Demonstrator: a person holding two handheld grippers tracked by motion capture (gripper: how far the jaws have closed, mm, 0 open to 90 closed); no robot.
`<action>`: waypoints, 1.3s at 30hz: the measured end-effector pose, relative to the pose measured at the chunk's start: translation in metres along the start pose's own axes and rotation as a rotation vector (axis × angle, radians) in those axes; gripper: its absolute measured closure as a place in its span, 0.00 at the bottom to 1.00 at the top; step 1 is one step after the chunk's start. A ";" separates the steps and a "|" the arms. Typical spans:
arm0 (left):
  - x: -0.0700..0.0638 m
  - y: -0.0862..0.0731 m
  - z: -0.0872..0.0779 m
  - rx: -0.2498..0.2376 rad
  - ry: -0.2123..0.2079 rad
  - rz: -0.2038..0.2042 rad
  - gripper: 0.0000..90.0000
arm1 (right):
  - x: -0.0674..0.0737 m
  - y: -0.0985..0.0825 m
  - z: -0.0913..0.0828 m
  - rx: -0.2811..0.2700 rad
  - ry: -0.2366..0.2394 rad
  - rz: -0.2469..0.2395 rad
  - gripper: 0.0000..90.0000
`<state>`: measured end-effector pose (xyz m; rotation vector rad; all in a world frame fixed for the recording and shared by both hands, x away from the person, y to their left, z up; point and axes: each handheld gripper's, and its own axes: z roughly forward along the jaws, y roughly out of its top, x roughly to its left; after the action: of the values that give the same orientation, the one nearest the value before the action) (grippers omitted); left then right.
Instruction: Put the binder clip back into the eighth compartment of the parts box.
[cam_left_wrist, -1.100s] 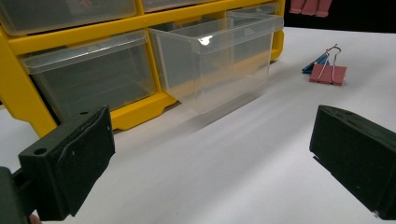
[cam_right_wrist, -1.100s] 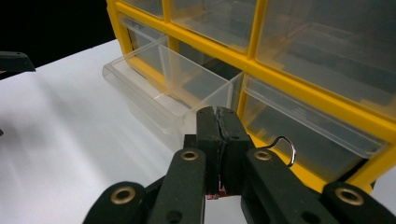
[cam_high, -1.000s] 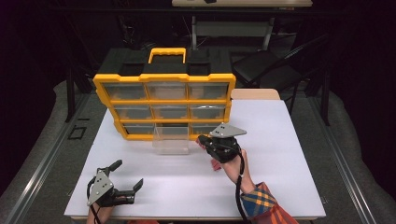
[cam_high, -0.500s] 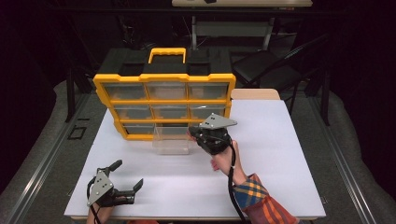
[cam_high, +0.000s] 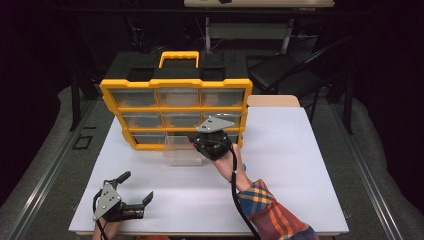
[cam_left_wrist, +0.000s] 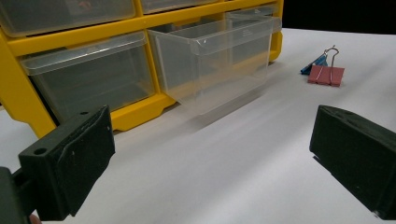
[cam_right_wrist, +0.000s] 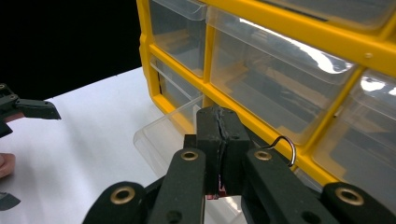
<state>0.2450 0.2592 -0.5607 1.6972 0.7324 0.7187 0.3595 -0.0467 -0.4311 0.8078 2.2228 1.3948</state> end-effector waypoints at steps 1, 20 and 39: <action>0.000 0.000 0.000 0.001 0.000 -0.001 0.00 | 0.000 0.000 0.002 0.004 0.002 0.000 0.98; 0.000 0.000 0.000 -0.002 0.000 -0.001 0.00 | 0.003 -0.006 0.041 0.113 0.020 0.004 0.98; 0.000 0.000 -0.001 -0.002 -0.001 0.000 0.00 | -0.011 -0.024 -0.002 0.084 0.033 -0.015 0.28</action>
<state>0.2445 0.2595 -0.5604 1.6958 0.7308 0.7180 0.3604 -0.0632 -0.4517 0.7995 2.3210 1.3243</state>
